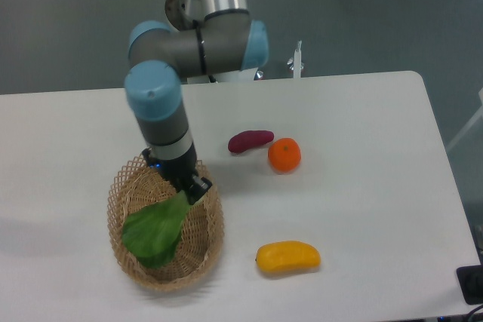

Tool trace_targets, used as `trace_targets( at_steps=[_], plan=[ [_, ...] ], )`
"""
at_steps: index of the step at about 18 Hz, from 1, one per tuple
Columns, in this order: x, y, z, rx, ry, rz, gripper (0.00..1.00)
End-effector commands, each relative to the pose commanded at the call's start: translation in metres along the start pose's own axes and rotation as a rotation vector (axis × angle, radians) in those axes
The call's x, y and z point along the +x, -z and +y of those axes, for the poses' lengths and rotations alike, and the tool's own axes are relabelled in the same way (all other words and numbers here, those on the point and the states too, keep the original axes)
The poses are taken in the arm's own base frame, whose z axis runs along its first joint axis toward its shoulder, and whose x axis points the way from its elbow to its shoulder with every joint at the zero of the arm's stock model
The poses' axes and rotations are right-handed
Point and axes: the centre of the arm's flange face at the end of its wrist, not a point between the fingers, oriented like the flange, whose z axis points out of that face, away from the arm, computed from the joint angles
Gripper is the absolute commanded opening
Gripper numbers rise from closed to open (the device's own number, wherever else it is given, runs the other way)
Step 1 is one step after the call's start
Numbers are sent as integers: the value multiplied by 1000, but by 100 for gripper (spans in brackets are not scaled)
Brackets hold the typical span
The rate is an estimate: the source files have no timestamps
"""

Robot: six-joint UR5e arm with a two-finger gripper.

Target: Place the green vegetable in the basket

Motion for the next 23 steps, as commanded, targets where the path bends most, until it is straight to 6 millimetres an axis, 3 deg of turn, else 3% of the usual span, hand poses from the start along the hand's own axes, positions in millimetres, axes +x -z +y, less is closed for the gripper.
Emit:
trace_targets(
  at_steps=[5, 6, 7, 10, 11, 17, 22, 23],
  plan=[
    [5, -5, -3, -26, -21, -15, 32],
    [6, -7, -3, -28, -22, -12, 36],
    [5, -7, -4, -27, -21, -13, 46],
    [4, -6, -4, -30, -29, -18, 92],
    [3, -5, -4, -27, -26, -23, 99],
    [-10, 19, -6, 1, -14, -52, 100],
    [-79, 71, -6, 67, 68, -148, 100],
    [-96, 78, 4, 73, 93, -162, 100]
  ],
)
